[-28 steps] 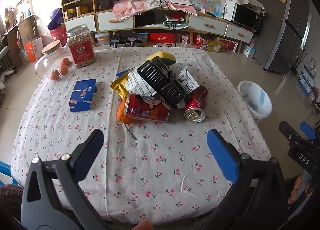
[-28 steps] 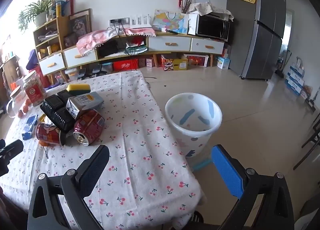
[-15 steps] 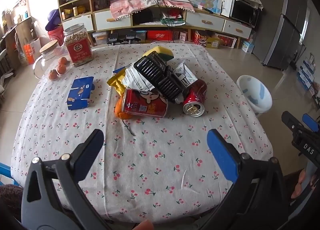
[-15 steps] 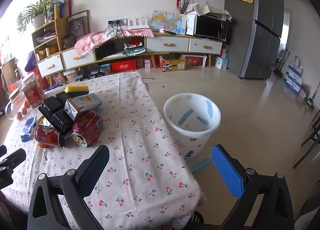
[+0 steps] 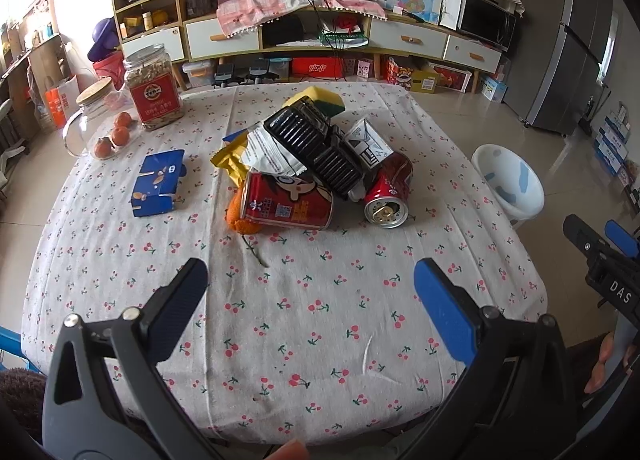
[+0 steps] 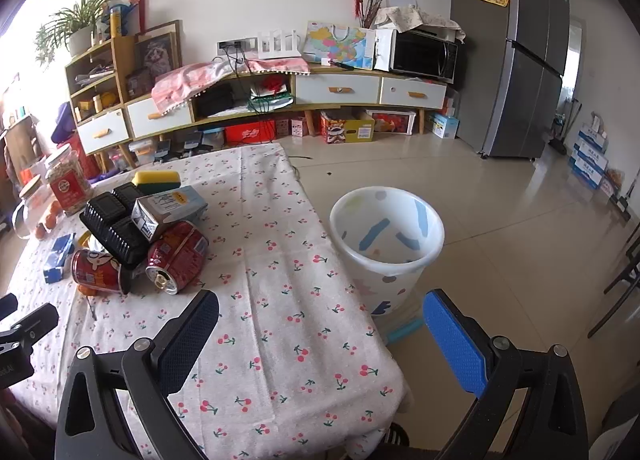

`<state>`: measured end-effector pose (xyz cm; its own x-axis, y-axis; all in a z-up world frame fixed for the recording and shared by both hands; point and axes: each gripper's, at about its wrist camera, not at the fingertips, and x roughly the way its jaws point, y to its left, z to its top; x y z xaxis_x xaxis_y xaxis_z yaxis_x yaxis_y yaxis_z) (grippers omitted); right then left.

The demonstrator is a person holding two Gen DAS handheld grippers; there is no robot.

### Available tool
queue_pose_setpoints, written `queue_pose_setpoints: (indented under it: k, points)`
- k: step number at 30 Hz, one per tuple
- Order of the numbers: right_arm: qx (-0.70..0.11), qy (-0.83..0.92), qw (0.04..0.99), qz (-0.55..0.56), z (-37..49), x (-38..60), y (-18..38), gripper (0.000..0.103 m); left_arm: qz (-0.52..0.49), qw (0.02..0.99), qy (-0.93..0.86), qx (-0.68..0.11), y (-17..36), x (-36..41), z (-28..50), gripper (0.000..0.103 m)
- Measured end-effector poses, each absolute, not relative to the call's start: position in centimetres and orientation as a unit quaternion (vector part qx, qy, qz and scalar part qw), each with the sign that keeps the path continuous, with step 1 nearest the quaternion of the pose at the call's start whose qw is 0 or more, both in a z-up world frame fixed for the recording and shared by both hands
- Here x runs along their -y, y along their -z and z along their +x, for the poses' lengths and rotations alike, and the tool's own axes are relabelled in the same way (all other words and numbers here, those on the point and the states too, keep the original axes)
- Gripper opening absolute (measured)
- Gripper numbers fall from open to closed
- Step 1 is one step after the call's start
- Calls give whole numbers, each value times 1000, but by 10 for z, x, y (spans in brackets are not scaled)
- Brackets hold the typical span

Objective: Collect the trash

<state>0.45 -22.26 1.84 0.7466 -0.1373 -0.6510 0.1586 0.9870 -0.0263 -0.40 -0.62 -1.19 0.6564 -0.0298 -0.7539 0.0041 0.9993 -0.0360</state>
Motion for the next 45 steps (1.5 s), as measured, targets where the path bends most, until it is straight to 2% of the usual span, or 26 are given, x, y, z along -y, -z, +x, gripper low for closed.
queue_pose_setpoints:
  k: [45]
  points:
    - [-351, 75, 933, 17, 6, 220, -16, 103, -22, 907, 10, -421, 14, 2, -5, 102]
